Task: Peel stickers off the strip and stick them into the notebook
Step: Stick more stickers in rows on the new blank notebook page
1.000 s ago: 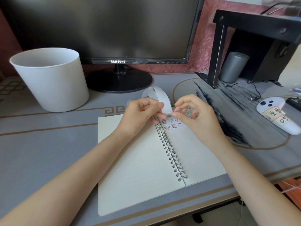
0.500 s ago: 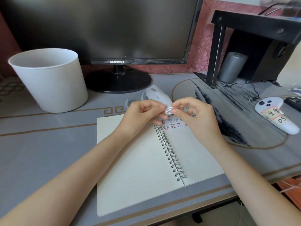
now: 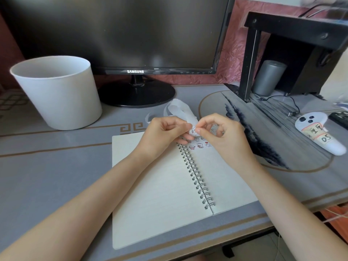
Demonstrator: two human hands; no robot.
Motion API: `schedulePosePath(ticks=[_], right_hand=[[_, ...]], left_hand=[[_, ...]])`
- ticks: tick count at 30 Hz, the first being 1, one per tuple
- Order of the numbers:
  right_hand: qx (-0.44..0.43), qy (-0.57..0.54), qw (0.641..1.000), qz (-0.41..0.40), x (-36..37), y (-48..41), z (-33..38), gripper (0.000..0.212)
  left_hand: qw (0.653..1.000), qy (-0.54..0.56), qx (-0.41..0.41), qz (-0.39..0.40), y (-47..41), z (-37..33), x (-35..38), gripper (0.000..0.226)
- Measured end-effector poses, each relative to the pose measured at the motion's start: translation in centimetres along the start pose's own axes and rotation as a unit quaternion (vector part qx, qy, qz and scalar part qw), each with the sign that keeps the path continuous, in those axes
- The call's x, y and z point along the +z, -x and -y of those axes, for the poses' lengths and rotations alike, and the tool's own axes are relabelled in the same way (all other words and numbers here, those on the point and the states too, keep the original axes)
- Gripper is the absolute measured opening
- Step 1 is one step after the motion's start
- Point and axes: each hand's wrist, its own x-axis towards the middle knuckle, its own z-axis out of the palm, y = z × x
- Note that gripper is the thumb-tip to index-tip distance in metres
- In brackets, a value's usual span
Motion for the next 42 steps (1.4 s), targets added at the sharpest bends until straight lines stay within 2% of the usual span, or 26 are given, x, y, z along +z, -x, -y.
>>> schedulePosePath(ticks=[6, 10, 12, 15, 19, 21, 28, 42], right_hand=[[-0.071, 0.055, 0.996, 0.012, -0.1, 0.0, -0.9, 0.003], [-0.075, 0.013, 0.997, 0.010, -0.6, 0.3, -0.4, 0.006], [-0.034, -0.016, 0.999, -0.002, -1.1, 0.3, -0.4, 0.010], [0.080, -0.069, 0.994, -0.013, -2.0, 0.1, -1.1, 0.012], [0.215, -0.119, 0.968, -0.042, -3.6, -0.1, -1.9, 0.005], [0.253, -0.123, 0.958, -0.047, -4.1, 0.0, -2.2, 0.004], [0.301, -0.086, 0.950, 0.006, -4.4, 0.1, -3.1, 0.010], [0.295, -0.060, 0.953, 0.018, -4.1, 0.0, -3.8, 0.007]], left_hand=[[1.000, -0.004, -0.006, -0.006, 0.0, 0.0, -0.2, 0.014], [1.000, -0.005, -0.004, -0.016, 0.0, -0.1, -0.3, 0.013], [1.000, -0.006, -0.007, -0.019, 0.0, -0.1, -0.3, 0.013], [1.000, -0.004, -0.014, -0.023, 0.0, -0.1, -0.2, 0.013], [1.000, -0.002, -0.017, -0.024, -0.1, -0.1, -0.2, 0.014], [1.000, 0.000, -0.017, -0.026, 0.0, -0.1, -0.2, 0.014], [0.999, 0.002, -0.020, -0.027, 0.1, -0.2, -0.2, 0.013], [0.999, 0.001, -0.022, -0.027, 0.1, -0.2, -0.1, 0.013]])
